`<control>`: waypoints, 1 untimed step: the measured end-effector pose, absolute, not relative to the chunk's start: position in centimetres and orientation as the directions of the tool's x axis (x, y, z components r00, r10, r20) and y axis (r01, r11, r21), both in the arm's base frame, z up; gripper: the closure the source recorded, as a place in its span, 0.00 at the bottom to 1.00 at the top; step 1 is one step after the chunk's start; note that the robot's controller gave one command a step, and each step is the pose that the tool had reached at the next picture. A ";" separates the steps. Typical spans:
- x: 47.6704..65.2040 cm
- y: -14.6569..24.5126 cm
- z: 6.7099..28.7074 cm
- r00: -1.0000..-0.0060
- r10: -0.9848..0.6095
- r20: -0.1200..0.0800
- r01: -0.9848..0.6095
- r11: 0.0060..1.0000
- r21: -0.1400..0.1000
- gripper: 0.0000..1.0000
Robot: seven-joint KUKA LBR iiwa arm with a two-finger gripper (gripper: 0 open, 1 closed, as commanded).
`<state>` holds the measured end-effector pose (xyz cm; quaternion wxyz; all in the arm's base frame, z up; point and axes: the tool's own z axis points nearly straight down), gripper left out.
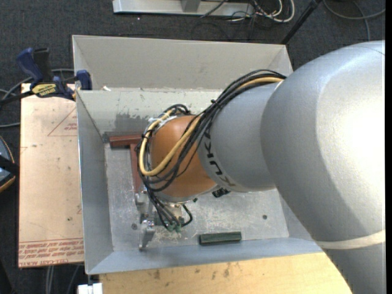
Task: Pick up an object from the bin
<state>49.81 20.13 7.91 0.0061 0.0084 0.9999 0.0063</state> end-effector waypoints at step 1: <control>50.2 19.9 7.8 -0.999 0.023 -0.025 0.023 1.000 0.014 1.00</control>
Offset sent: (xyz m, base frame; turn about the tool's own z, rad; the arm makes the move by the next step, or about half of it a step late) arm 0.0000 0.0000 0.0000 0.0000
